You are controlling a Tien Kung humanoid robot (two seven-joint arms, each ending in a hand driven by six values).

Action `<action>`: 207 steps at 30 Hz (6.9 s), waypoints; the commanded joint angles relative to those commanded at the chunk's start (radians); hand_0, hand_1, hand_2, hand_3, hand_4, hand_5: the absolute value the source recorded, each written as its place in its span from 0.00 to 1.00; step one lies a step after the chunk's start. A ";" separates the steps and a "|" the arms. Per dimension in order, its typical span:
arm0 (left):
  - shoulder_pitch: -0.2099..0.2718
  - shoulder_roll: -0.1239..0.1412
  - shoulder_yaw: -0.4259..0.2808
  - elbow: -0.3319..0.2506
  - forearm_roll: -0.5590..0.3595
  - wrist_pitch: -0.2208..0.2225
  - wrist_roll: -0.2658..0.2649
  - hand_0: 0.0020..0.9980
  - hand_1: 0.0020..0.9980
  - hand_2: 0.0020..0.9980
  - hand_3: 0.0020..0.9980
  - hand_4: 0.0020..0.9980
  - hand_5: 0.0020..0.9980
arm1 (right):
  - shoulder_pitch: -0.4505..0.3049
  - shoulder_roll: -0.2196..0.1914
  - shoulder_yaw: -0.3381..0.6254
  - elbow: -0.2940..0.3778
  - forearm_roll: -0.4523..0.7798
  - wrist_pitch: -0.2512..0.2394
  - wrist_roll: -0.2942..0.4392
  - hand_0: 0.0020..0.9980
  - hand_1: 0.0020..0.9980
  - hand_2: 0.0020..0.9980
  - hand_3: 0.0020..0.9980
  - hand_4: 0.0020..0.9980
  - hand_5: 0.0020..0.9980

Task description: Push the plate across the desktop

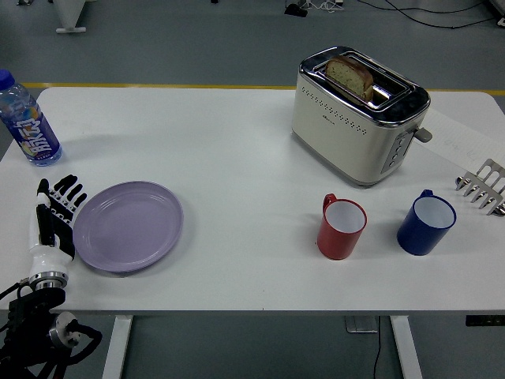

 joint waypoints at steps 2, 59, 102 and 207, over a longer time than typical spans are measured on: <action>-0.002 0.000 0.007 0.001 -0.004 0.000 0.000 0.76 0.79 0.80 0.64 0.54 1.00 | 0.001 0.000 0.001 0.000 -0.002 0.000 0.000 0.57 0.56 0.69 0.61 0.32 0.31; -0.074 0.000 0.441 0.002 -0.196 0.019 -0.034 0.77 0.80 0.81 0.64 0.53 1.00 | -0.008 -0.004 0.005 0.003 -0.016 0.004 -0.004 0.57 0.55 0.69 0.61 0.32 0.30; -0.125 0.000 0.657 -0.046 -0.256 0.008 -0.037 0.76 0.79 0.80 0.63 0.52 1.00 | 0.002 -0.005 0.024 0.000 -0.036 0.004 0.002 0.57 0.55 0.69 0.61 0.32 0.30; 0.026 0.160 -0.240 -0.239 0.020 -0.144 0.374 0.70 0.73 0.71 0.61 0.57 1.00 | 0.005 0.002 0.027 0.001 -0.030 -0.006 0.000 0.57 0.55 0.69 0.61 0.32 0.30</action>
